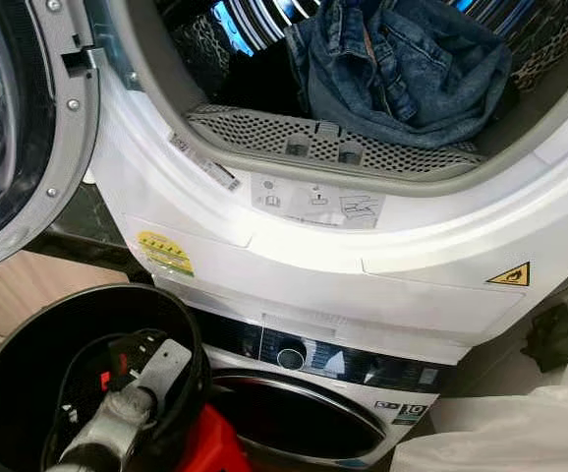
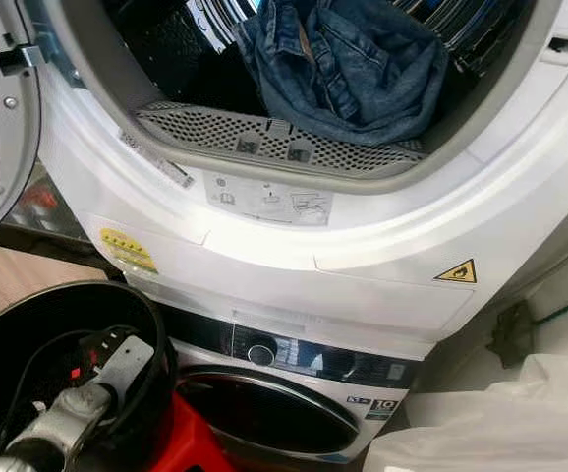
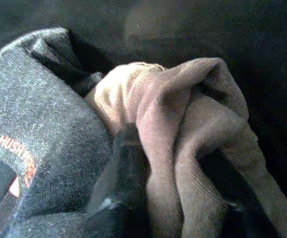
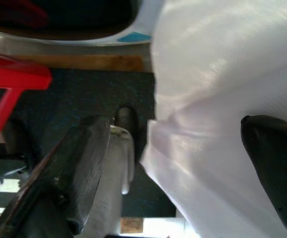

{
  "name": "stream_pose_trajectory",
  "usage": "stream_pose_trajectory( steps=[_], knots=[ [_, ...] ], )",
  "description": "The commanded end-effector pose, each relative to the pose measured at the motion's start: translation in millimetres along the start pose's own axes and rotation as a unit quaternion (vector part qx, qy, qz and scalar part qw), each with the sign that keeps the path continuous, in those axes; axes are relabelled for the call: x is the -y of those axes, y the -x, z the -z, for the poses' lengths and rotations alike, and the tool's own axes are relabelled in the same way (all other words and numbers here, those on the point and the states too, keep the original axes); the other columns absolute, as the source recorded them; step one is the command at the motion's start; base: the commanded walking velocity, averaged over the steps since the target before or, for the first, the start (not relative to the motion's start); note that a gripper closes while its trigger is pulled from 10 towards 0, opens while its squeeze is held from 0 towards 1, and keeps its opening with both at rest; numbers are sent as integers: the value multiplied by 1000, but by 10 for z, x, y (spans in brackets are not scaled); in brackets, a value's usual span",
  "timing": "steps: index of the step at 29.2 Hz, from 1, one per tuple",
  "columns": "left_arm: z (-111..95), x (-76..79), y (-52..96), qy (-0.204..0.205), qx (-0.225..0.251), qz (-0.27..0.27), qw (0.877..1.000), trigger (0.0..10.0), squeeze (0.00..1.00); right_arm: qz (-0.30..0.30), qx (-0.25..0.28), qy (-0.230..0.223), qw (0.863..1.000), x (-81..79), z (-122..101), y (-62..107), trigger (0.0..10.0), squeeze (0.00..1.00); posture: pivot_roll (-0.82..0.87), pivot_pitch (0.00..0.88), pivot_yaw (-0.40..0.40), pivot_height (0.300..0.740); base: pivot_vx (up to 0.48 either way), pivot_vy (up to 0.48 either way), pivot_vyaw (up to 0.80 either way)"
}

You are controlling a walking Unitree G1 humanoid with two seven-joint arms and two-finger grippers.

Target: Clothes washing

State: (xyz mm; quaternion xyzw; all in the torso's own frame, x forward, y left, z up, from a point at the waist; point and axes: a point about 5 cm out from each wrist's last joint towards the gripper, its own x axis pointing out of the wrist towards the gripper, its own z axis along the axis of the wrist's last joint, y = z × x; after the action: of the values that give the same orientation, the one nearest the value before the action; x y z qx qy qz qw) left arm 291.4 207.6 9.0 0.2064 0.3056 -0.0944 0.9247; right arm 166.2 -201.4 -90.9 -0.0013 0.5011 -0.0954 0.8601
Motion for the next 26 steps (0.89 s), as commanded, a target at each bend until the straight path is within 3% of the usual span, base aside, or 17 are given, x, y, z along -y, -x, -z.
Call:
stream_pose_trajectory(
  steps=[1, 4, 9, 16, 18, 22, 26],
  knots=[
    [20, 2, 63, 25, 10, -22, 999, 0, 0, -6, -8, -2, 1000, -28, 46, 4, 10000, 0, -27, 61, 10, 740, 0, 0, 0],
    [11, 10, 116, 32, 22, -28, 999, 0, 0, -11, -8, -2, 1000, -51, 41, 4, 10000, 0, -25, 59, 11, 740, 0, 0, 0],
    [-72, -107, 351, 49, 64, -77, 994, 0, 0, -38, -6, -10, 999, -149, 21, 5, 10000, 0, -16, 42, 26, 740, 0, 0, 0],
    [-94, -193, 545, 46, 75, -114, 990, 0, 0, -54, -4, -14, 998, -193, 3, 6, 10000, 0, -4, 41, 33, 740, 0, 0, 0],
    [-162, -169, 723, 38, 108, -117, 986, 0, 0, -65, -2, -13, 998, -230, -3, 8, 10000, 0, 9, 45, 36, 740, 0, 0, 0],
    [-215, -163, 878, 23, 141, -130, 981, 0, 0, -73, 1, -15, 997, -258, -10, 10, 10000, 0, 26, 50, 35, 740, 0, 0, 0],
    [-230, -252, 1029, 15, 167, -188, 968, 0, 0, -77, 0, -13, 997, -278, -15, 11, 10000, 0, 43, 53, 34, 740, 0, 0, 0]
  ],
)
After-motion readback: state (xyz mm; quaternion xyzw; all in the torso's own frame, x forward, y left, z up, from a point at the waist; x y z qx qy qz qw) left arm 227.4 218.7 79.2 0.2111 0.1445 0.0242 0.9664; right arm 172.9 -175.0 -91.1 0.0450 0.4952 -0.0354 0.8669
